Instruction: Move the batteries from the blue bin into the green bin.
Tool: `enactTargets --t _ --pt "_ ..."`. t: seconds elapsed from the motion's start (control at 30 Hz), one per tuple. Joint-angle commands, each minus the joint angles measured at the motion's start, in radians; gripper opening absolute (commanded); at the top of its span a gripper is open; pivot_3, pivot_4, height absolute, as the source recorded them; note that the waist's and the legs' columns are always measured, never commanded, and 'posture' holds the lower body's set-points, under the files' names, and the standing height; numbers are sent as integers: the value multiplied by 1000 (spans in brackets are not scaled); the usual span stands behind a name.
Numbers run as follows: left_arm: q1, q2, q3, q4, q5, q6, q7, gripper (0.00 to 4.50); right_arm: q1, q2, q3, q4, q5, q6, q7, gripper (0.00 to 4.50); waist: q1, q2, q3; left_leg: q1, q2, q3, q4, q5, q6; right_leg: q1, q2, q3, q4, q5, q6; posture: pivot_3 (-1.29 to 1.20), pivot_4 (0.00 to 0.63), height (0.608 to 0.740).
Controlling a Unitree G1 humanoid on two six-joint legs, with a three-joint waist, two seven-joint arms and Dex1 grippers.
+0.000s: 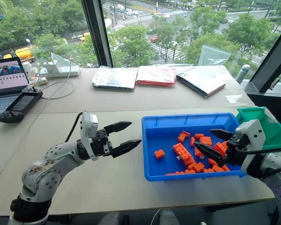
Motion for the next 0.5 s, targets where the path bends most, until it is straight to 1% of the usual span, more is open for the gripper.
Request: enactTargets --t 0.03,0.23,0.4,0.5 --pt "-2 -10 8 5 1 -48 -18 4500 5 -10 -26 -5 -3 -34 -1 4491 0 0 0 0 0 0 0 0 0 0 0 0 0 0 0 0 150 740" --pt "40 -59 4 77 61 -213 -71 4500 6 -14 -30 12 -10 -46 -1 4491 0 0 0 0 0 0 0 0 0 0 0 0 0 0 0 0 150 740" --pt "53 -112 -13 60 35 -243 -70 4500 -2 -37 -57 27 -16 -37 0 4491 4 0 0 0 0 0 0 0 0 0 -1 0 0 0 0 0 150 740" --pt "59 -117 -43 65 53 -251 -90 4500 -8 -98 -66 40 -14 8 9 4491 3 0 0 0 0 0 0 0 0 1 0 0 0 0 0 0 150 740"
